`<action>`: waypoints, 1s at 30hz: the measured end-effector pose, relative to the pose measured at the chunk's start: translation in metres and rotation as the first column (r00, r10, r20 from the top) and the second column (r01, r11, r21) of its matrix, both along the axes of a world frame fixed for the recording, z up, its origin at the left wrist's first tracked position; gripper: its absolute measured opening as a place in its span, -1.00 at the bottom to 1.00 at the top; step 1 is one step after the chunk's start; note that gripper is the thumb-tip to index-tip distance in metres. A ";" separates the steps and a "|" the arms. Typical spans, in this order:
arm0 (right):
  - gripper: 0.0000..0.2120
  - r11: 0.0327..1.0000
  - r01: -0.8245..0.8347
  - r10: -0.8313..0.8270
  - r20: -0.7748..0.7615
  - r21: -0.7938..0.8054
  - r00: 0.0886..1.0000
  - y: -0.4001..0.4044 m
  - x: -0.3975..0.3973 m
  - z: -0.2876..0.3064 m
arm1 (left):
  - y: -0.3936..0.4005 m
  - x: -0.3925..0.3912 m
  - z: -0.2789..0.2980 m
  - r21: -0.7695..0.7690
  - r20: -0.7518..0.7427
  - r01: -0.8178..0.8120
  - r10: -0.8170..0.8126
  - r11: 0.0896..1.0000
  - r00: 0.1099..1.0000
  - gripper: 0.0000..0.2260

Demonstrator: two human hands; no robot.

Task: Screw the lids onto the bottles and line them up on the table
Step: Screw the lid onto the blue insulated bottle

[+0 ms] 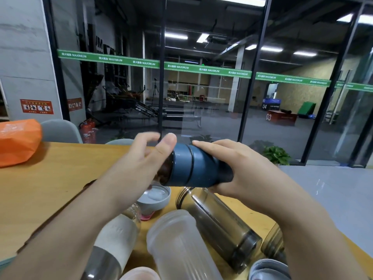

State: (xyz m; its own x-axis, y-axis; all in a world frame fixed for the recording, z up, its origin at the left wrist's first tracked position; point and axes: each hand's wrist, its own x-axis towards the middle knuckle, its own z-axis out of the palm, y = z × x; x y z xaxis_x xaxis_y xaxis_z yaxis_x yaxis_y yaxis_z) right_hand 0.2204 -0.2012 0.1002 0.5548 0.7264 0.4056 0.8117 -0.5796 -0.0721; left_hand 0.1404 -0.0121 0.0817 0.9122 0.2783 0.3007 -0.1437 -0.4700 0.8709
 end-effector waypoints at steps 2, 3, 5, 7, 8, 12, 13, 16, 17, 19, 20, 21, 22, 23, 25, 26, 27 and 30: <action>-0.23 1.000 -0.003 0.003 -0.006 -0.002 1.000 0.001 -0.001 0.000 | -0.003 -0.002 0.000 -0.023 -0.096 -0.008 0.005 1.000 0.995 -0.25; -0.23 1.000 -0.003 0.003 -0.011 -0.001 1.000 0.001 -0.001 0.000 | -0.003 -0.001 0.000 -0.038 -0.126 0.011 -0.016 0.999 0.992 -0.25; -0.23 1.000 -0.005 0.005 -0.036 -0.003 0.999 0.000 0.000 0.000 | -0.003 0.000 -0.001 -0.057 -0.149 0.035 -0.043 0.998 0.988 -0.29; -0.23 1.000 -0.011 0.011 -0.067 0.006 0.998 -0.001 0.002 0.000 | 0.001 0.003 -0.003 -0.029 -0.132 0.047 -0.051 0.998 0.990 -0.44; -0.23 1.000 -0.013 0.014 -0.082 0.010 0.996 -0.002 0.003 0.000 | 0.003 0.003 -0.004 0.009 -0.123 0.068 -0.066 0.998 0.990 -0.48; -0.24 1.000 -0.015 0.016 -0.109 0.010 0.994 -0.002 0.007 -0.002 | 0.014 0.001 -0.005 0.128 -0.089 0.183 -0.173 0.975 0.981 -0.46; -0.24 1.000 -0.018 0.019 -0.112 0.012 0.994 -0.002 0.008 -0.003 | 0.015 0.000 -0.004 0.154 -0.084 0.205 -0.194 0.966 0.977 -0.43; -0.23 1.000 -0.016 0.017 -0.116 0.008 0.993 -0.002 0.010 -0.004 | 0.015 0.001 -0.004 0.229 -0.051 0.232 -0.226 0.945 0.973 -0.33; -0.23 1.000 -0.015 0.016 -0.125 0.010 0.992 -0.002 0.009 -0.004 | 0.014 0.000 -0.004 0.225 -0.036 0.254 -0.252 0.941 0.967 -0.31; -0.23 1.000 -0.018 0.020 -0.141 0.016 0.990 -0.003 0.009 -0.004 | 0.012 -0.002 -0.004 0.213 -0.020 0.314 -0.317 0.925 0.948 -0.33; -0.23 1.000 -0.020 0.023 -0.144 0.018 0.989 -0.003 0.009 -0.004 | 0.013 -0.003 -0.003 0.202 -0.020 0.323 -0.326 0.924 0.945 -0.35; -0.23 1.000 -0.022 0.024 -0.147 0.020 0.989 -0.003 0.009 -0.004 | 0.012 -0.001 -0.003 0.176 -0.014 0.310 -0.313 0.934 0.950 -0.36; -0.23 1.000 -0.022 0.025 -0.147 0.022 0.989 -0.004 0.009 -0.004 | 0.010 0.002 -0.003 0.146 -0.003 0.266 -0.268 0.953 0.963 -0.38; -0.23 0.999 -0.022 0.025 -0.146 0.023 0.989 -0.004 0.009 -0.004 | 0.009 0.006 -0.004 0.094 0.019 0.200 -0.203 0.975 0.979 -0.41; -0.22 1.000 -0.019 0.022 -0.142 0.022 0.990 -0.004 0.009 -0.004 | 0.010 0.014 -0.009 -0.002 0.051 0.071 -0.071 0.997 0.996 -0.39; -0.22 1.000 -0.019 0.022 -0.140 0.024 0.990 -0.004 0.009 -0.005 | 0.010 0.015 -0.011 0.001 0.052 0.044 -0.044 0.999 0.998 -0.34; -0.22 0.999 -0.021 0.025 -0.137 0.028 0.990 -0.003 0.009 -0.005 | 0.008 0.014 -0.013 0.017 0.027 0.035 -0.035 0.999 0.999 -0.30; -0.22 0.999 -0.029 0.032 -0.112 0.028 0.993 0.000 0.008 -0.006 | -0.001 0.006 -0.012 0.043 -0.088 0.023 -0.019 0.999 0.996 -0.31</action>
State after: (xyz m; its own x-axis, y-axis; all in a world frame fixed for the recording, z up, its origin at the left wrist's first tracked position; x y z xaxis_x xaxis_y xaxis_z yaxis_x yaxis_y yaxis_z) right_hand 0.2287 -0.2017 0.0938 0.5754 0.7336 0.3615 0.8150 -0.5512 -0.1787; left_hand 0.1468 -0.0128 0.0695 0.9411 0.2469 0.2311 -0.0783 -0.5056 0.8592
